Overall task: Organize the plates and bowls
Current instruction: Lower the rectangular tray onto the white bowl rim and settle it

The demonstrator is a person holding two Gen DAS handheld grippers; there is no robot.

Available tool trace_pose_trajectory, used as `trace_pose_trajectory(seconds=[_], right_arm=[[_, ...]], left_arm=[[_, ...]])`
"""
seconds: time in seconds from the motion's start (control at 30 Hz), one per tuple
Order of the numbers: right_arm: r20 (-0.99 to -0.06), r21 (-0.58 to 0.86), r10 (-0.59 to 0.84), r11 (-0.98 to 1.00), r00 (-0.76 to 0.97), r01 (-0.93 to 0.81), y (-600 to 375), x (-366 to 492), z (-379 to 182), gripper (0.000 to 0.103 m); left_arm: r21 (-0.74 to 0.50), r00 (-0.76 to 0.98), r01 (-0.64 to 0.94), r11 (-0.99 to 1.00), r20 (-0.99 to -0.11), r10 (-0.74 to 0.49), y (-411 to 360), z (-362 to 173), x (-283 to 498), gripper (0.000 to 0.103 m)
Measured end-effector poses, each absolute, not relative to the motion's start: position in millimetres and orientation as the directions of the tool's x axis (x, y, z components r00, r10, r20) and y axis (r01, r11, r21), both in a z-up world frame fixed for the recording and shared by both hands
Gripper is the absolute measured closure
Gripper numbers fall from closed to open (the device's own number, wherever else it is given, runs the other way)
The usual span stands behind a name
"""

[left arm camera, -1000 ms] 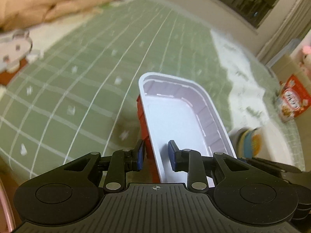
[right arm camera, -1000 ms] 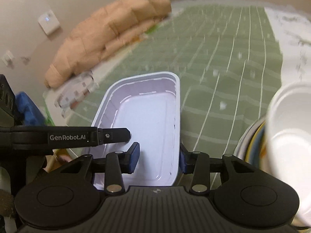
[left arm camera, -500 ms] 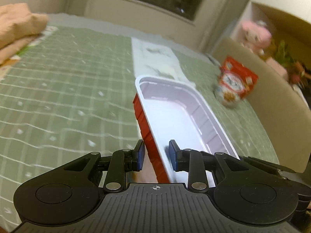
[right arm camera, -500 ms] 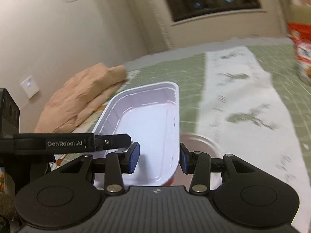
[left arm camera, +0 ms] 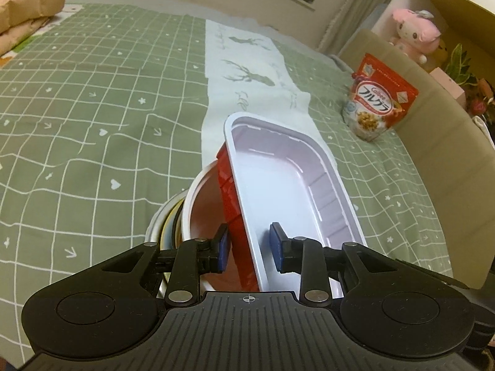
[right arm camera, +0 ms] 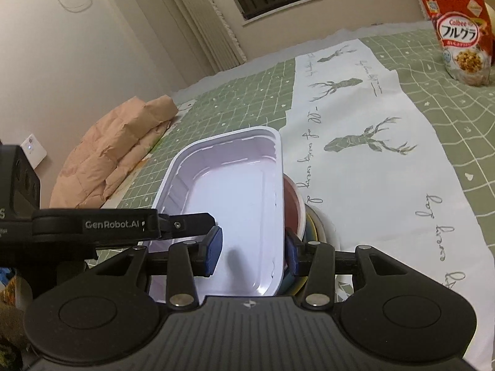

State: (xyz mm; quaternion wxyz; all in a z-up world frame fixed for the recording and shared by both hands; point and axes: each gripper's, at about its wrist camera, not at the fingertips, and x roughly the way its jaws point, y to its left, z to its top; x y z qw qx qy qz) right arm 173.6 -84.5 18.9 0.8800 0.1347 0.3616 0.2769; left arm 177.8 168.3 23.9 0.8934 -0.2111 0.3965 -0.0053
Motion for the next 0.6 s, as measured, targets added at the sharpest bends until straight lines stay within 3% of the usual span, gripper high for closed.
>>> trace_pose_trajectory(seconds=[0.6], right_arm=[[-0.580,0.439,0.564,0.824,0.588,-0.358,-91,174,13,0.060]], left_arm=[[-0.416,0.697,-0.194,0.888,-0.696,-0.173,182,28,170,0.075]])
